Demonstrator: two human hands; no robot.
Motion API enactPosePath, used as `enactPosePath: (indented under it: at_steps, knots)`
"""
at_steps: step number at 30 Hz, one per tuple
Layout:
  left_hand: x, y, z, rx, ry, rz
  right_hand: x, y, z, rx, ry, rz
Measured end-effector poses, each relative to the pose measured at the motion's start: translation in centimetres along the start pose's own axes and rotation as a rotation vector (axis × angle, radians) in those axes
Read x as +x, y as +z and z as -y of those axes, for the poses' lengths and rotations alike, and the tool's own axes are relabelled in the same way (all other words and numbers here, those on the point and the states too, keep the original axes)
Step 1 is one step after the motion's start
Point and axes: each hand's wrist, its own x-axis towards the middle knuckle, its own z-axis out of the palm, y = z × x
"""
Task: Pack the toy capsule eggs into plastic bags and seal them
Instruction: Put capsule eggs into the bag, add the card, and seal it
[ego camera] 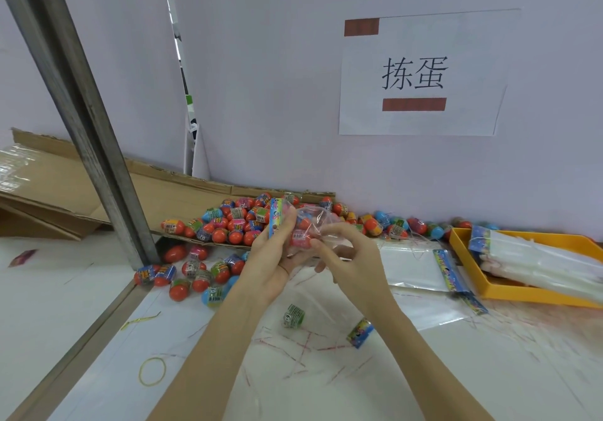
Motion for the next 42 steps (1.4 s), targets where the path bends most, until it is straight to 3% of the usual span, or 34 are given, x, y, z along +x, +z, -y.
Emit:
enactPosePath:
  at_steps: [7,11,14,19,22,24,27,30,35,39,42]
  knots:
    - [0.1,-0.2,-0.4,-0.078,-0.034,-0.031,0.1,-0.1,-0.3,-0.027,0.048,0.068]
    - [-0.1,-0.2,-0.5,-0.147,-0.088,0.104,0.1,-0.3,-0.2,-0.044,0.035,-0.004]
    - [0.0,0.1,0.0,-0.057,-0.047,0.14,0.0,-0.1,-0.1,-0.014,0.023,-0.048]
    - [-0.1,0.4,0.5,0.101,0.004,0.103,0.0,-0.3,0.1,0.031,0.015,0.091]
    - [-0.1,0.8,0.7,0.401,0.204,-0.058,0.1,-0.5,0.0,0.008,-0.01,-0.063]
    - [-0.1,0.4,0.6,0.638,0.414,-0.088,0.3,-0.8,-0.2,-0.164,-0.1,-0.132]
    - [0.0,-0.5,0.3,0.962,0.632,-0.011,0.5,-1.3,-0.5,-0.491,-0.291,-0.067]
    - [0.2,-0.9,0.3,1.278,0.785,0.014,0.4,-1.5,-0.5,-0.62,-0.409,0.014]
    - [0.3,-1.2,0.1,1.077,0.553,0.163,0.3,-1.8,0.3,-0.559,-0.436,0.074]
    - [0.2,-1.0,0.4,1.086,0.568,0.185,0.2,-1.1,1.5,-0.405,-0.396,0.009]
    - [0.3,-1.0,0.6,1.068,0.609,0.082,-0.3,0.0,2.2,-0.13,-0.262,-0.032]
